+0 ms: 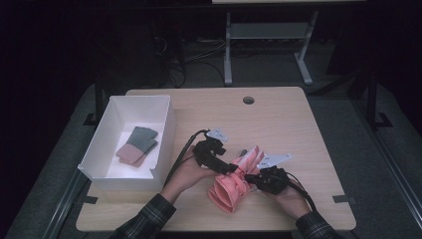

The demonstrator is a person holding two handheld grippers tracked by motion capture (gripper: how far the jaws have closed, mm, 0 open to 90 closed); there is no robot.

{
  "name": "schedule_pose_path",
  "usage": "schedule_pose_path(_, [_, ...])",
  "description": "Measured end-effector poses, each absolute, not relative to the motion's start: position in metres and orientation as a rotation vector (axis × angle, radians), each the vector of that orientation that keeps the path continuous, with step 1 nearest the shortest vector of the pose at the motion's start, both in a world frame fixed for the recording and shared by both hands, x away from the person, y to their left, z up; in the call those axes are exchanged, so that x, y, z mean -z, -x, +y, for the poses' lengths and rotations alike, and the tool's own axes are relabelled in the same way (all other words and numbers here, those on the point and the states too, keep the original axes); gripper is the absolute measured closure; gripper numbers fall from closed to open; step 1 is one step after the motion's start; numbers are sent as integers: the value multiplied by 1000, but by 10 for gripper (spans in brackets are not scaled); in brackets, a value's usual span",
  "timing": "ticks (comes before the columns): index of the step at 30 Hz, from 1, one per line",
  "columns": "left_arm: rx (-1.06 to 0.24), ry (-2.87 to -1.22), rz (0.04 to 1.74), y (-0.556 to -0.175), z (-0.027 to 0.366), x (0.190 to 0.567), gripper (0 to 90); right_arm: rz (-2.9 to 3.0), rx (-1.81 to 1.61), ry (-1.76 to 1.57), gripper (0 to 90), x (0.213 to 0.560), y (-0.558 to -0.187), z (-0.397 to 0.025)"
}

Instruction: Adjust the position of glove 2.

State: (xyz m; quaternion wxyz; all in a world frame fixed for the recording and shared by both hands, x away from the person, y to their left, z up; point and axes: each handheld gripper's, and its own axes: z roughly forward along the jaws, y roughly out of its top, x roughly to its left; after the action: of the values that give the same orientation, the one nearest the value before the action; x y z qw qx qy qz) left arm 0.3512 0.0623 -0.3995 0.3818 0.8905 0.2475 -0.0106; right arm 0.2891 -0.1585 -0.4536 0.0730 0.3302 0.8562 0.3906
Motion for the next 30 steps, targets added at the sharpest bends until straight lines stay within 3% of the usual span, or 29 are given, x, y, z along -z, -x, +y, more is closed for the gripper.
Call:
schedule_pose_path(13, [194, -2365, 667, -351, 43, 434, 195, 2576, -1150, -986, 900, 454, -288, -157])
schedule_pose_path(21, [289, -2349, 725, -353, 43, 450, 139, 2580, -1138, -984, 900, 455, -287, -155])
schedule_pose_path(30, [369, -2309, 736, -355, 44, 458, 135, 2587, -1141, -979, 900, 456, -288, -156])
